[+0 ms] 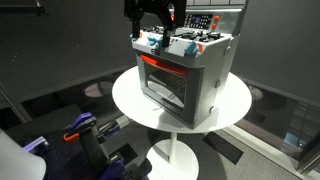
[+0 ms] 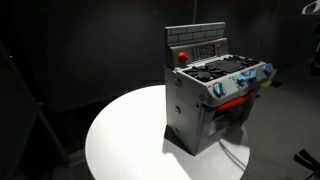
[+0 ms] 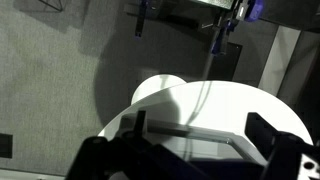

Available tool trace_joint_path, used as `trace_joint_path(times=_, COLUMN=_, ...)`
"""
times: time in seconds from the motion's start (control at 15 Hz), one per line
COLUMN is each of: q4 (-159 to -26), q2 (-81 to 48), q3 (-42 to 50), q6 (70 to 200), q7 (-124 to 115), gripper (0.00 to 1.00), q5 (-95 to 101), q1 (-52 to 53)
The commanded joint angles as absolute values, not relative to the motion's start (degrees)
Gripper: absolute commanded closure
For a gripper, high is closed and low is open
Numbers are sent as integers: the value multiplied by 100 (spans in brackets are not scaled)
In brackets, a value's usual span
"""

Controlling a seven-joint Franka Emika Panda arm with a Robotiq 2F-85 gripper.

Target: Press the top orange button on the right side of the stoves button display

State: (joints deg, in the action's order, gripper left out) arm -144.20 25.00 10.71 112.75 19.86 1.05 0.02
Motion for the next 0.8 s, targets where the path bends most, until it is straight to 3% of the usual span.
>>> trace_joint_path(times=0.0, q4=-14410, q2=2492, q3=990, q6=11266, q7=2015, gripper=0, q5=70, q1=-82)
trace_joint_path(times=0.73, q4=-14065, q2=2179, q3=827, q6=11812, q7=1835, gripper=0, q5=117, q1=-51)
